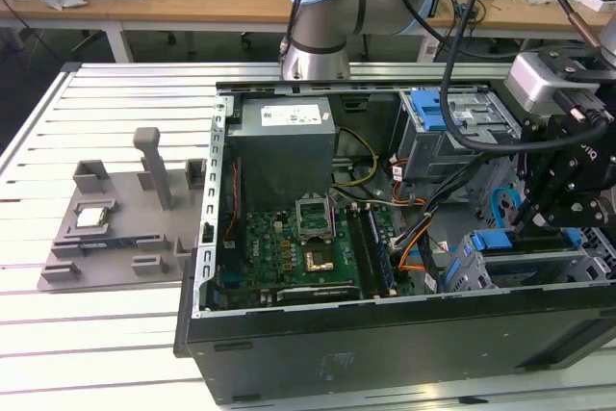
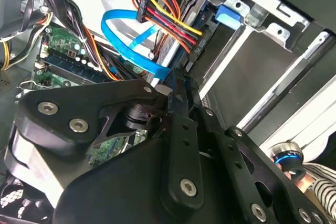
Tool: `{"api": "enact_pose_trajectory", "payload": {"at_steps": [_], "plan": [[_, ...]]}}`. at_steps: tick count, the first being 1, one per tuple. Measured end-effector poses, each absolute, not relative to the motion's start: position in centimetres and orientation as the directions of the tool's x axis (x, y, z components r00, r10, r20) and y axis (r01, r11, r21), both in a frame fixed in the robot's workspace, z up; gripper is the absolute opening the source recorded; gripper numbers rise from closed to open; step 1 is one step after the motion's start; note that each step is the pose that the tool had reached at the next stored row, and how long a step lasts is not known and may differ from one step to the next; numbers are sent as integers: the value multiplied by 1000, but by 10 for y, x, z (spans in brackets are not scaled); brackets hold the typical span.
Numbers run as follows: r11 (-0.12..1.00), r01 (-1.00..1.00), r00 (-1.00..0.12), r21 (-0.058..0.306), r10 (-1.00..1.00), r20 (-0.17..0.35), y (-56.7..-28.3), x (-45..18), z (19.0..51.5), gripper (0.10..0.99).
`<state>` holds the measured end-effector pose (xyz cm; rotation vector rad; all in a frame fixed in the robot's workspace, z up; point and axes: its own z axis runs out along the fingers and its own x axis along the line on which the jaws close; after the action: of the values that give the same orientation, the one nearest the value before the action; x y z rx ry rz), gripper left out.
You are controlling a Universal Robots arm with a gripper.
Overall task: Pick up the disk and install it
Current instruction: 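Insert the second disk wire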
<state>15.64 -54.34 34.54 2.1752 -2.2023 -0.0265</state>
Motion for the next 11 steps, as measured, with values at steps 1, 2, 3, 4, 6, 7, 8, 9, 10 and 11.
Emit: {"api": "enact_pose_trajectory", "payload": {"at_steps": [1,2,3,4,6,7,8,9,10,11], "plan": [[13,-999,-12,45,-1000,21,-543,156,345,161],[13,-999,-12,45,-1000,21,-543,155,345,161],[13,-999,-12,44,-1000,21,-543,155,345,161],[13,-999,-12,44,-1000,21,-543,155,346,161],[13,-999,-12,44,-1000,20,-543,155,349,161],[13,-999,-12,44,-1000,21,-543,155,350,161],[13,-999,-12,44,-1000,20,-543,155,350,161],[13,-999,-12,45,-1000,21,-544,156,350,161],[12,-999,-11,47,-1000,21,-544,158,350,161],[7,-999,-5,53,-1000,21,-544,163,349,161]]}}
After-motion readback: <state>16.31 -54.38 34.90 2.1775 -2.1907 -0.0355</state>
